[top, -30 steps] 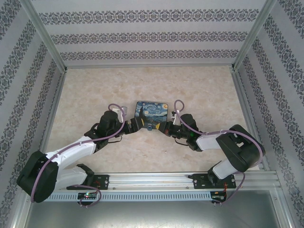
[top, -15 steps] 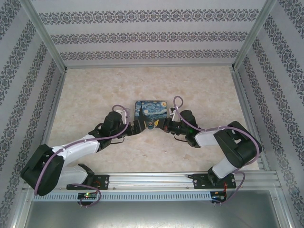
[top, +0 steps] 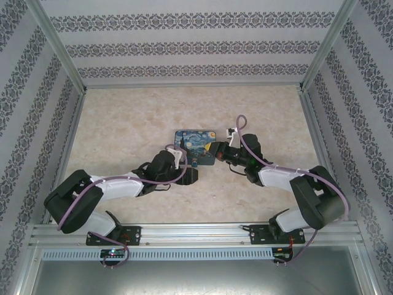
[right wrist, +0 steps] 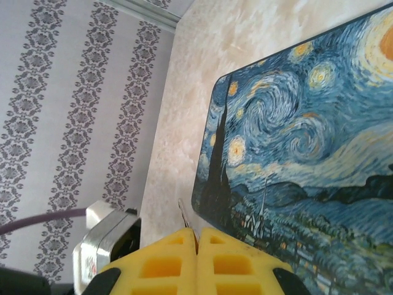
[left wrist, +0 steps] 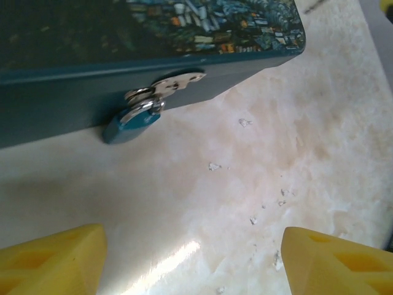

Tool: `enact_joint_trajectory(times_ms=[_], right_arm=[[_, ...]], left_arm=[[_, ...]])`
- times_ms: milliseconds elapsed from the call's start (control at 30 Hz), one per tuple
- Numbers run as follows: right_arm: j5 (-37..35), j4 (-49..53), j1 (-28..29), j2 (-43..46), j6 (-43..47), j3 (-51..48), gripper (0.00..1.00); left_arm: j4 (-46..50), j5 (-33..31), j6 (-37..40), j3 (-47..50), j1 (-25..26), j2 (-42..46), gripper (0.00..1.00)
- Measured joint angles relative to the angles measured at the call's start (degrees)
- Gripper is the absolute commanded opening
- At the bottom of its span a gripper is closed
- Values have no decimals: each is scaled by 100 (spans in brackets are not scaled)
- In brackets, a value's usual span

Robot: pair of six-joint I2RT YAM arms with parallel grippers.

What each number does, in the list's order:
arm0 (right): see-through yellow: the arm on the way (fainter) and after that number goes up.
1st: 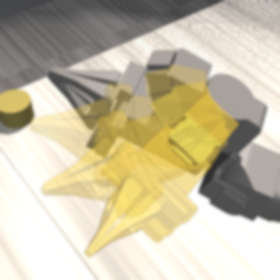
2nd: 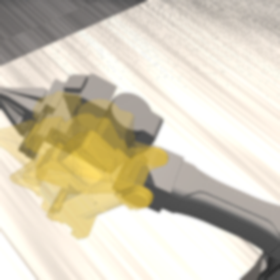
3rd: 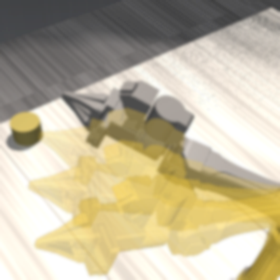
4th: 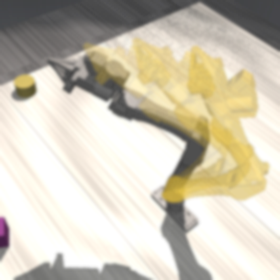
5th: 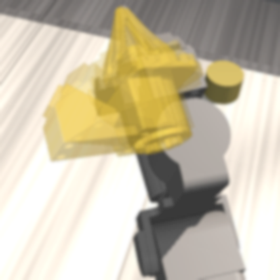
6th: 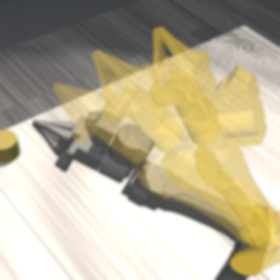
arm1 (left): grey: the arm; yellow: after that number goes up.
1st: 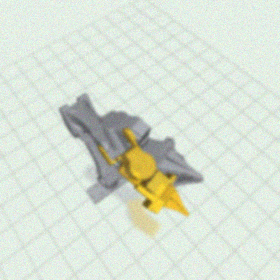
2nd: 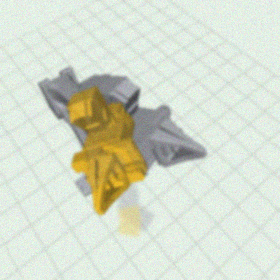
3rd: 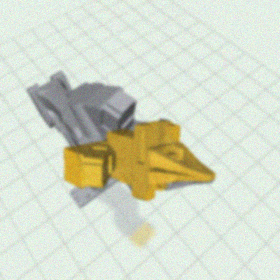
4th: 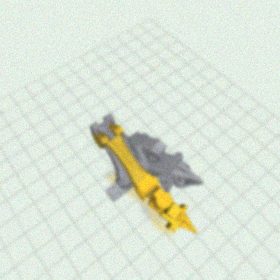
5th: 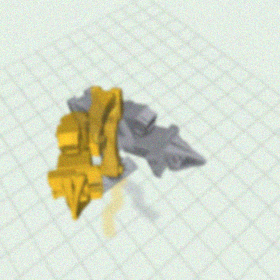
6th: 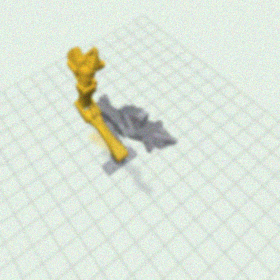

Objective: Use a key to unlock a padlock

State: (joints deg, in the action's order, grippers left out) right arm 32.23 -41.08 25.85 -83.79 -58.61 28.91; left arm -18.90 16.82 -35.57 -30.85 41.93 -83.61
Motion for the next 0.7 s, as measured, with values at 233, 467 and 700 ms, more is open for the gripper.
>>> enact_joint_trajectory(times_ms=[233,467,700], right_arm=[[-48,13,0,-463,-76,256,0],[-109,13,0,-780,-170,328,0],[-131,-52,0,-909,-254,334,0]], left_arm=[[-109,-365,599,-225,46,-527,69],[-417,-678,988,-258,63,-841,63],[-791,-927,1250,-267,133,-1097,60]])
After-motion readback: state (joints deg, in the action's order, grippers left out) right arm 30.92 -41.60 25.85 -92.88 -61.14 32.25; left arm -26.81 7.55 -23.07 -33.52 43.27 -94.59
